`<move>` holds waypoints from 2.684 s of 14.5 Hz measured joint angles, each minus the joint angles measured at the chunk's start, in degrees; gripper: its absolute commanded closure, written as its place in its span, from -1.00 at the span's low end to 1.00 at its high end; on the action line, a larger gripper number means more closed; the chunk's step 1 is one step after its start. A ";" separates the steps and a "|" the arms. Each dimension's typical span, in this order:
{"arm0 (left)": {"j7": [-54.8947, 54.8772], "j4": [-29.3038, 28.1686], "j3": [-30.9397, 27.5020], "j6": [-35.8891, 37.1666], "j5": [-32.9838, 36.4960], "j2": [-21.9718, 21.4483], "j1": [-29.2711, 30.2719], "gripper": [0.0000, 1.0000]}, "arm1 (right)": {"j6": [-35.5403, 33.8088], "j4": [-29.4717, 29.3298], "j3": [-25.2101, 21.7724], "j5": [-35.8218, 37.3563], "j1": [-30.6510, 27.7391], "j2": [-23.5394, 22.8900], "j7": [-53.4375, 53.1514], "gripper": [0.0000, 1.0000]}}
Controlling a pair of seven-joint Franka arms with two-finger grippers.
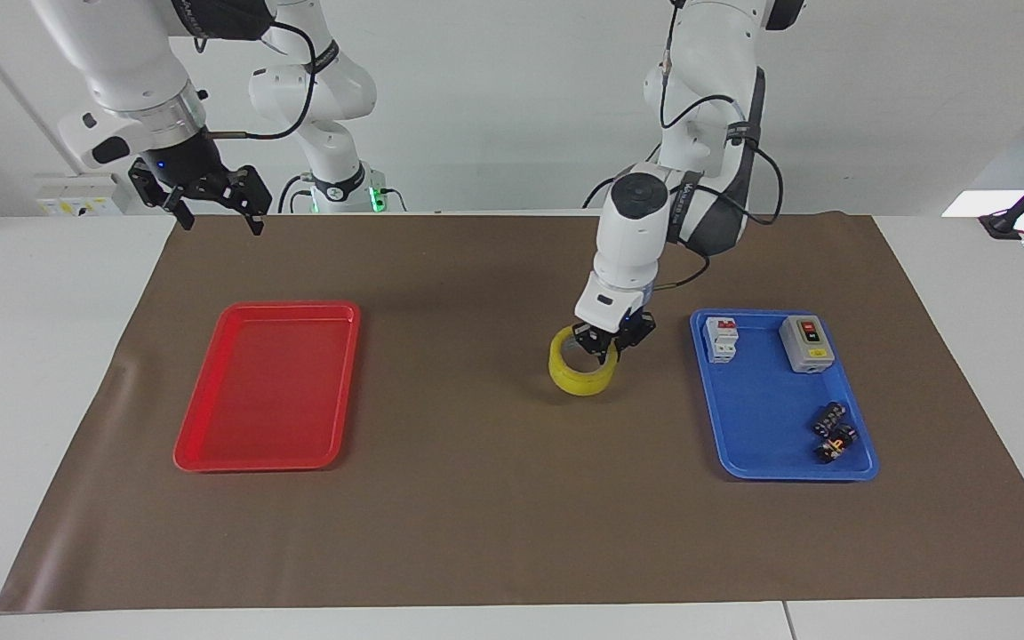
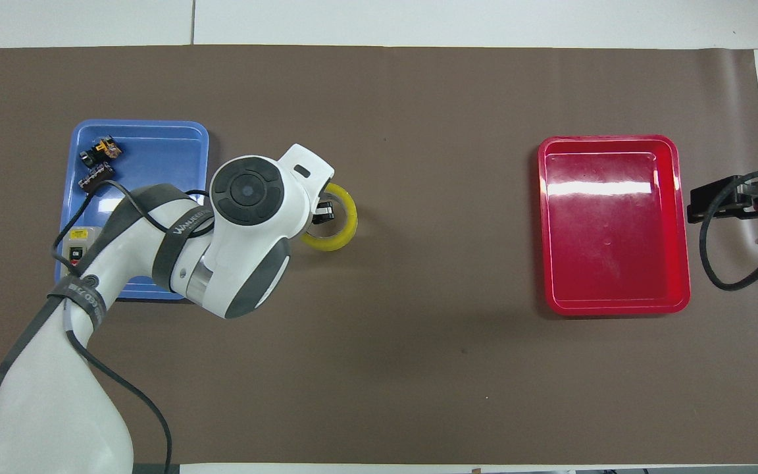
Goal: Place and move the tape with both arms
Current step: 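Carry the tape toward the table center and set it down, then release the tape and withdraw the left gripper while the right gripper reaches, then grasp the yellow tape roll at the table center with the right gripper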
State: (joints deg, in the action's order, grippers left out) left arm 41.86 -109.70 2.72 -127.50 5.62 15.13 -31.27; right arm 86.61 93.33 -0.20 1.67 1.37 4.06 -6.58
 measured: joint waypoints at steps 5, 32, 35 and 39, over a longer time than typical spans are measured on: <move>4.84 0.44 0.00 -4.52 2.06 4.34 -3.61 1.00 | 0.06 -2.64 -0.53 -0.01 -0.30 -2.40 0.01 -1.00; -30.18 0.66 -1.40 16.87 -4.82 -15.64 23.99 -1.00 | 18.71 1.83 0.57 -0.51 21.34 -14.47 -14.10 -1.00; -37.29 4.27 -1.58 23.28 -6.67 -17.02 28.82 -1.00 | 25.80 1.82 0.63 -1.29 26.65 -20.48 -20.18 -1.00; -38.50 11.39 -1.60 31.02 -6.76 -17.10 31.13 -1.00 | 33.84 1.77 0.63 -1.64 32.33 -26.66 -24.65 -1.00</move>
State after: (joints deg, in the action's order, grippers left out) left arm 3.36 -98.30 1.12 -96.48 -1.14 -1.98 -0.14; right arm 120.45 95.10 0.43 0.03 33.69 -22.61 -31.23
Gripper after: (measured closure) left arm 0.000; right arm 0.000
